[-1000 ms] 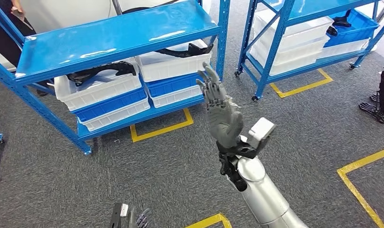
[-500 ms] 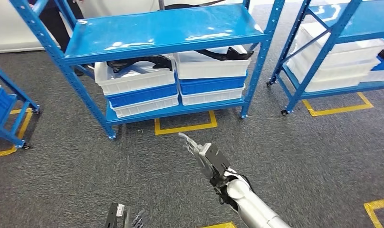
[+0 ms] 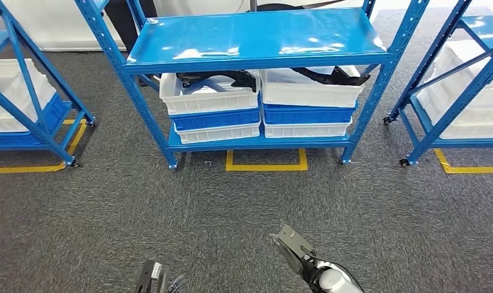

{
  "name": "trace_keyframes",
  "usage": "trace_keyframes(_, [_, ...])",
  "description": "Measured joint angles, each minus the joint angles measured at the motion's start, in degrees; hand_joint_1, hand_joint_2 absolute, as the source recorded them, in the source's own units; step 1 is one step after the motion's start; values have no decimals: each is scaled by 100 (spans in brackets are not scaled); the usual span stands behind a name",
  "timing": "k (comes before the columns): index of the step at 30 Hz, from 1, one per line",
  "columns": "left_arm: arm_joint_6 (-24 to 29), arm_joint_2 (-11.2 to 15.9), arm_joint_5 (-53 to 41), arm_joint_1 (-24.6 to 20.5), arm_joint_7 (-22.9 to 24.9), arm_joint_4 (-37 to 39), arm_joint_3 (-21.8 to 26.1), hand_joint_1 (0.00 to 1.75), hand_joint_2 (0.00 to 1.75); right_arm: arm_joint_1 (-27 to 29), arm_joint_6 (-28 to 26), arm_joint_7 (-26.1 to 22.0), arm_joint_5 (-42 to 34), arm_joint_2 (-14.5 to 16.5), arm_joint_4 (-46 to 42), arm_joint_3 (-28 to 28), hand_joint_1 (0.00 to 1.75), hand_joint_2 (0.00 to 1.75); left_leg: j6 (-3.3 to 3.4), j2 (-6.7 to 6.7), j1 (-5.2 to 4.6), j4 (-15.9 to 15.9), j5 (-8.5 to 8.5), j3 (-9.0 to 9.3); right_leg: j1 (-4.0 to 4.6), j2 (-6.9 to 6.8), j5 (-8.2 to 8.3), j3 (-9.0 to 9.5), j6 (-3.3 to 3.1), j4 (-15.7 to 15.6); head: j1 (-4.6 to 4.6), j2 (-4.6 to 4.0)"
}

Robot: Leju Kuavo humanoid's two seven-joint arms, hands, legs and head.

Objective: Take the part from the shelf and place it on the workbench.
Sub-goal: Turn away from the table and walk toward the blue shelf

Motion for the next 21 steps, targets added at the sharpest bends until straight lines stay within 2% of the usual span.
trace_keyframes(1, [72,14,-43,-13,62,0,-20,0,0,27,6,91,44,-17,88,14,0,0,-33,174,2,416,-187,-204,7,-59,-15,16,-21,-1,-15,-1])
trace_keyframes(2, [147,33,-97,-25,138,0,-42,0,0,66,22,192,105,-33,176,34,0,0,-57,259,16,857,-359,-431,15,-123,-30,26,-32,0,-21,-1])
trace_keyframes(3, [223,51,-155,-31,221,0,-65,0,44,113,51,302,182,-52,259,63,0,0,-72,297,28,1204,-469,-619,21,-182,-44,34,-35,1,-22,-1])
trace_keyframes(4, [288,74,-217,-30,304,0,-87,0,87,163,92,419,267,-72,340,99,0,0,-75,313,36,1347,-477,-708,26,-233,-57,43,-34,2,-22,-1])
trace_keyframes(5, [350,100,-289,-28,391,0,-108,0,131,207,134,552,371,-87,415,142,0,0,-63,322,37,1230,-372,-660,31,-276,-68,56,-30,2,-22,-1])
trace_keyframes(6, [415,131,-379,-35,490,0,-134,0,175,247,172,717,504,-97,483,196,0,0,-33,338,28,866,-178,-481,38,-306,-78,73,-24,1,-22,-1])
trace_keyframes(8, [536,196,-593,-93,696,0,-200,0,175,310,238,1118,817,-103,607,335,0,87,65,426,-20,-49,188,-10,57,-342,-98,106,-1,-2,-21,-1])
trace_keyframes(9, [581,221,-704,-139,791,0,-238,0,175,346,274,1333,937,-103,673,419,0,131,105,466,-50,-350,275,142,64,-353,-110,117,20,-4,-21,-1])
trace_keyframes(10, [606,239,-802,-182,871,0,-277,0,175,394,304,1534,990,-103,740,498,0,175,132,492,-77,-483,290,206,64,-368,-120,128,46,-9,-20,-1])
trace_keyframes(11, [618,250,-888,-218,938,0,-313,0,175,454,327,1714,983,-101,808,561,0,175,144,486,-95,-510,273,212,64,-384,-127,142,79,-21,-19,-1])
trace_keyframes(13, [618,263,-1028,-257,1027,0,-387,0,175,590,315,2011,866,-95,929,634,0,87,180,442,-81,-573,304,279,58,-374,-160,171,147,-18,-16,0])
trace_keyframes(14, [613,266,-1084,-272,1049,0,-423,0,175,652,280,2131,811,-93,989,657,0,44,201,425,-59,-611,327,322,61,-312,-239,137,171,88,-12,0])
trace_keyframes(15, [611,266,-1134,-290,1065,0,-458,0,175,710,226,2251,770,-92,1050,682,0,0,220,409,-35,-646,349,362,66,-231,-378,37,190,320,2,0])
trace_keyframes(17, [595,259,-1221,-323,1094,0,-520,0,175,818,116,2450,714,-91,1167,732,0,0,252,383,-21,-656,351,379,61,-98,-745,-343,203,1092,27,0])
trace_keyframes(18, [585,254,-1259,-330,1106,0,-547,0,175,871,79,2534,670,-90,1216,749,0,44,260,362,-23,-655,345,382,60,-80,-870,-543,211,1459,37,0])
trace_keyframes(19, [571,248,-1293,-328,1117,0,-578,0,175,924,60,2605,608,-90,1265,760,0,87,263,336,-23,-654,337,388,59,-77,-889,-672,218,1656,39,0])
trace_keyframes(20, [561,244,-1320,-324,1124,0,-607,0,175,971,40,2665,538,-90,1308,764,0,131,258,306,-20,-651,329,395,57,-76,-794,-692,223,1624,41,-1])
trace_keyframes(21, [553,242,-1342,-318,1129,0,-632,0,175,1010,10,2712,466,-90,1347,766,0,175,244,277,-12,-645,317,406,53,-74,-600,-589,227,1348,42,-1])
